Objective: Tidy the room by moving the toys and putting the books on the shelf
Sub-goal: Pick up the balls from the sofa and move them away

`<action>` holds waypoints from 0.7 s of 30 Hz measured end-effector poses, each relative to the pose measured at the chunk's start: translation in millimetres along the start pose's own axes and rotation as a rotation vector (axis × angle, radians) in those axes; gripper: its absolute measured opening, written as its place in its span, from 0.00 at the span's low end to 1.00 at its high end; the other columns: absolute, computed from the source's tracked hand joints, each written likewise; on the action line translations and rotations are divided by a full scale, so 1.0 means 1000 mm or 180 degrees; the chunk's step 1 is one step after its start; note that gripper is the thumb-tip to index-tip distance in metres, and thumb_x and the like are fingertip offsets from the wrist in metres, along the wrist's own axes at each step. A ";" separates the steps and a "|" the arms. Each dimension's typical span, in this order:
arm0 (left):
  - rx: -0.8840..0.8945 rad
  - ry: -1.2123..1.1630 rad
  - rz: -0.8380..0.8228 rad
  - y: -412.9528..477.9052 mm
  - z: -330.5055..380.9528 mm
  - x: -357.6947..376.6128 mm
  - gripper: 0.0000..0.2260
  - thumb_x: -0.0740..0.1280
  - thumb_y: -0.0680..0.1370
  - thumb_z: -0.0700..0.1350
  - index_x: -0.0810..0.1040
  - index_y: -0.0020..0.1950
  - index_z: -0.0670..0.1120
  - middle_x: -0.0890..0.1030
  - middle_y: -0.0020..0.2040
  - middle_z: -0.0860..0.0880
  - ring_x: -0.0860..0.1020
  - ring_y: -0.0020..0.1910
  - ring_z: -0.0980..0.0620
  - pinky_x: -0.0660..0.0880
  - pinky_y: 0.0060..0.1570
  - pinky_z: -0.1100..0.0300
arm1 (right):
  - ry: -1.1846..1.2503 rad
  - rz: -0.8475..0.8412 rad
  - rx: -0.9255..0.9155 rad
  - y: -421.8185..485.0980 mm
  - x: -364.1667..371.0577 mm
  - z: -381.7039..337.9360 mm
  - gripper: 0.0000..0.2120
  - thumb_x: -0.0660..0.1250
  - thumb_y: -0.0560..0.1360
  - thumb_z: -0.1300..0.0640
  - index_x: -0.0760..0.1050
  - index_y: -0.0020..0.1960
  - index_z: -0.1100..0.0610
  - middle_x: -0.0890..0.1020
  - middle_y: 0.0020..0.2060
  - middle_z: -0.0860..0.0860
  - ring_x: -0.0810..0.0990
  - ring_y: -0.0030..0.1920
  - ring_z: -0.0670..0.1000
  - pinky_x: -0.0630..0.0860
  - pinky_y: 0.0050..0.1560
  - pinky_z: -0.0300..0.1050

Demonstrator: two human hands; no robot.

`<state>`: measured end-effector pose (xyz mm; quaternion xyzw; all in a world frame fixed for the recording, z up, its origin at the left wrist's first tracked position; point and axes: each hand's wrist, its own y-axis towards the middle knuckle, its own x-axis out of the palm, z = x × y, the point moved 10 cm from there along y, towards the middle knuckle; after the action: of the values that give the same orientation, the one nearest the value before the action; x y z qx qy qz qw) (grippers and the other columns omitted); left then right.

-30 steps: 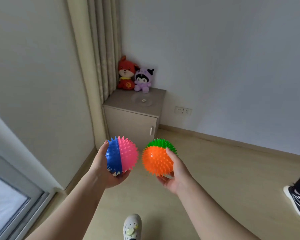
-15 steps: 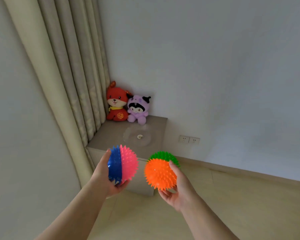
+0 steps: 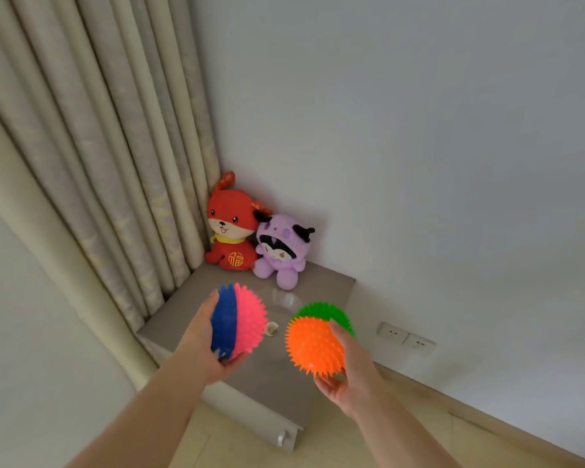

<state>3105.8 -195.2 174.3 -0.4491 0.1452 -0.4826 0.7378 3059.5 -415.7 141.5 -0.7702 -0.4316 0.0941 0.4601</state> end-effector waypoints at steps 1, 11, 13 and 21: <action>0.0000 0.0018 0.0077 0.018 0.005 0.007 0.22 0.68 0.72 0.60 0.71 0.57 0.47 0.75 0.43 0.45 0.75 0.39 0.46 0.75 0.43 0.48 | -0.0057 -0.0023 0.0073 0.018 0.008 -0.006 0.27 0.73 0.68 0.47 0.68 0.61 0.53 0.75 0.56 0.56 0.76 0.48 0.56 0.75 0.52 0.51; 0.0224 0.0951 0.0479 0.131 0.024 0.018 0.32 0.75 0.68 0.54 0.65 0.65 0.45 0.74 0.59 0.44 0.76 0.52 0.41 0.74 0.32 0.56 | -0.0620 0.0375 0.0086 0.105 0.028 -0.014 0.22 0.72 0.70 0.51 0.66 0.58 0.53 0.73 0.43 0.51 0.75 0.51 0.58 0.74 0.51 0.51; 0.0264 0.1169 0.0472 0.155 0.027 0.017 0.34 0.76 0.66 0.54 0.65 0.66 0.46 0.74 0.60 0.45 0.76 0.53 0.41 0.76 0.35 0.55 | -0.0750 0.0424 0.0182 0.121 0.034 -0.007 0.21 0.72 0.70 0.50 0.67 0.57 0.53 0.75 0.47 0.52 0.75 0.53 0.57 0.73 0.51 0.50; 0.0363 0.2279 0.0060 0.211 0.027 0.017 0.49 0.75 0.44 0.61 0.64 0.62 0.49 0.71 0.63 0.44 0.75 0.57 0.41 0.76 0.56 0.44 | -0.1690 0.0769 -0.0221 0.163 0.058 0.006 0.39 0.79 0.51 0.47 0.71 0.58 0.59 0.80 0.45 0.53 0.81 0.43 0.55 0.75 0.40 0.44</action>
<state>3254.0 -168.0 23.8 -0.2084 0.3713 -0.6098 0.6685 3186.1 -401.7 24.0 -0.7797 -0.4450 0.3316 0.2899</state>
